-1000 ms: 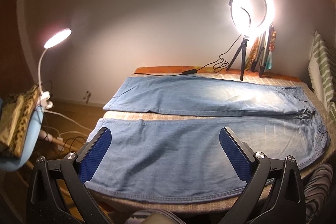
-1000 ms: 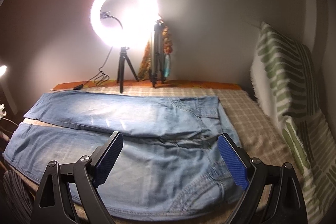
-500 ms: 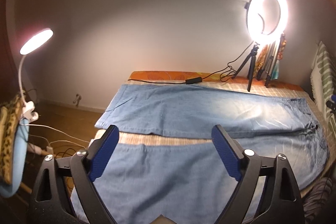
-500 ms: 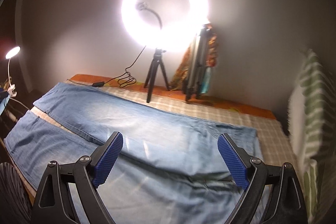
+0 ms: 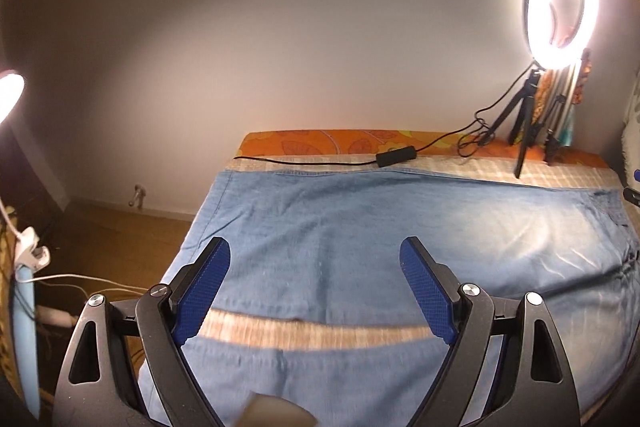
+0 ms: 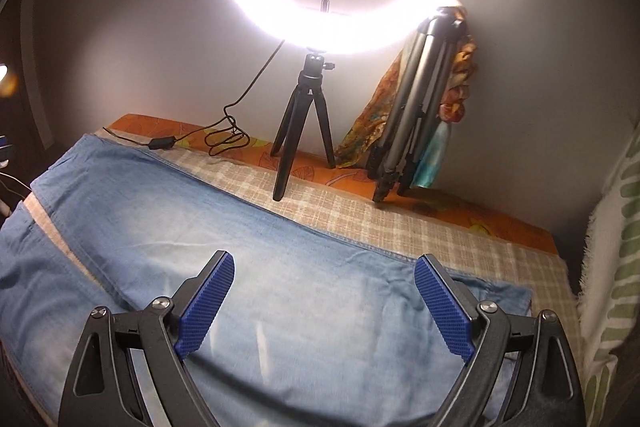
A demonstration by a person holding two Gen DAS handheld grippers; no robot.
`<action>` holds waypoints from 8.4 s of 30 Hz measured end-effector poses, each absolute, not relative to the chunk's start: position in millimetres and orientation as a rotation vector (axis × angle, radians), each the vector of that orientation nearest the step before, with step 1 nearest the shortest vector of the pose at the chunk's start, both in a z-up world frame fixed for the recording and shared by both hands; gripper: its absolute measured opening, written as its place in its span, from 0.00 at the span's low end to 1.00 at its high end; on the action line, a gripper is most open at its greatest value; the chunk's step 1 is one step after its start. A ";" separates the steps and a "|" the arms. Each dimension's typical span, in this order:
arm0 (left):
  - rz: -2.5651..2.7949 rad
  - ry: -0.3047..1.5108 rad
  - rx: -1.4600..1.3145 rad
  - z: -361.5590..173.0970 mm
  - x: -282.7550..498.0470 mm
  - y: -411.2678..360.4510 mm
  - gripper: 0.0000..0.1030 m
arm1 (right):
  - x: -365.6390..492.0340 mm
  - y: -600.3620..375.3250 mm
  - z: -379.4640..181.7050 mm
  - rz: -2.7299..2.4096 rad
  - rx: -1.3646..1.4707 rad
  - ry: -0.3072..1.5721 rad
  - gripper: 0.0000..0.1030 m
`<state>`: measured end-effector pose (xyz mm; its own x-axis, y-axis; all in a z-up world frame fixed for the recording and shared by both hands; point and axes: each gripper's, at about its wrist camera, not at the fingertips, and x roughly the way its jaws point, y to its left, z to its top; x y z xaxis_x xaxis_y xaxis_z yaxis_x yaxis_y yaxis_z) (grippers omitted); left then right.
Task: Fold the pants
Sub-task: 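Lower both grippers toward the long outer edge of the jeans leg, then close the right gripper on the jeans edge while the left gripper pinches it too, then lift the gripped edge with both grippers and fold it over the other leg, then lower the folded edge onto the jeans and open both grippers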
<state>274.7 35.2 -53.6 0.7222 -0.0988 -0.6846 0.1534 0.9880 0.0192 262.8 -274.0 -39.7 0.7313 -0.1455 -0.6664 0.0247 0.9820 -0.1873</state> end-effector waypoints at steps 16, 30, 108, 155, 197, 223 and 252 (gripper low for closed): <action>-0.204 0.939 0.019 -130.8 364.9 20.1 0.84 | 382.8 -264.0 -116.1 0.141 -0.236 0.854 0.88; -0.245 1.026 0.069 -177.1 395.0 1.9 0.84 | 456.0 -260.7 -179.9 0.264 -0.263 0.994 0.78; -0.184 0.742 -0.318 -75.4 356.6 128.5 0.05 | 231.7 -164.6 -82.6 0.323 -0.494 0.751 0.02; 0.009 0.713 -0.547 -170.4 86.9 220.5 0.09 | 57.0 -98.8 -138.1 0.444 -0.638 0.980 0.02; 0.013 0.879 -0.958 -196.3 104.6 303.9 0.38 | 59.1 -97.9 -114.4 0.402 -0.640 0.872 0.02; -0.016 0.686 -0.834 -150.4 96.4 311.5 0.05 | 45.1 -95.1 -95.2 0.368 -0.660 0.821 0.02; 0.090 0.888 -0.580 -158.5 81.0 305.6 0.13 | 41.4 -119.4 -141.6 0.432 -0.470 1.027 0.23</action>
